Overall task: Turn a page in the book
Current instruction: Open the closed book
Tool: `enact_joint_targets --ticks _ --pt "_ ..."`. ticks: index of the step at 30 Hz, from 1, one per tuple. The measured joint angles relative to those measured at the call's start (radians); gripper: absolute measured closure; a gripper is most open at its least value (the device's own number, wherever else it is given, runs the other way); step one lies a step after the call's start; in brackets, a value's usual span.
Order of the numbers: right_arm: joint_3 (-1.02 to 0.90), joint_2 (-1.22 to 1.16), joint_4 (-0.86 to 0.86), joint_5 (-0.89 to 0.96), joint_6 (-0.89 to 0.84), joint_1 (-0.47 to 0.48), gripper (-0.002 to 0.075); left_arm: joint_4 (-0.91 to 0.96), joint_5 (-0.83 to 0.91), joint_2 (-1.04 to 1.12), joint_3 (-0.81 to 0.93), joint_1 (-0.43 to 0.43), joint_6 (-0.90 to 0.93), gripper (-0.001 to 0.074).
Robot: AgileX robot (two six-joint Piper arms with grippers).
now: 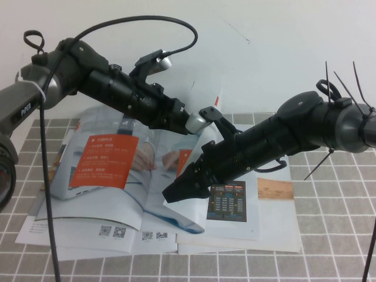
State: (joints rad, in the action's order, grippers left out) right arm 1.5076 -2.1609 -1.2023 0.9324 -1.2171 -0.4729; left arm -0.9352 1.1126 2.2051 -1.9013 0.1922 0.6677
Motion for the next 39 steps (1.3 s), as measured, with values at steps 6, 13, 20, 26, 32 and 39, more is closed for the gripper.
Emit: enact_joint_targets --ticks 6,13,20,26,32,39 --pt "0.000 0.000 0.000 0.000 0.000 0.000 0.0233 -0.017 0.006 0.030 -0.001 0.000 -0.004 0.0549" --pt "0.000 0.000 0.001 0.000 0.000 0.000 0.0233 -0.062 0.030 0.034 -0.001 0.000 0.003 0.0549" --pt "0.000 0.000 0.001 0.000 0.000 0.000 0.0234 -0.071 0.030 0.043 -0.001 0.000 0.010 0.0549" --pt "0.000 0.000 0.001 0.000 0.000 0.000 0.0234 -0.061 0.026 0.048 -0.001 0.000 0.010 0.0549" --pt "0.000 -0.002 0.001 0.000 0.000 0.000 0.0234 -0.049 0.017 0.048 -0.001 0.000 0.010 0.0549" --pt "0.000 -0.002 0.001 0.000 0.000 0.000 0.0239 -0.047 0.015 0.048 -0.001 0.000 0.016 0.0549"
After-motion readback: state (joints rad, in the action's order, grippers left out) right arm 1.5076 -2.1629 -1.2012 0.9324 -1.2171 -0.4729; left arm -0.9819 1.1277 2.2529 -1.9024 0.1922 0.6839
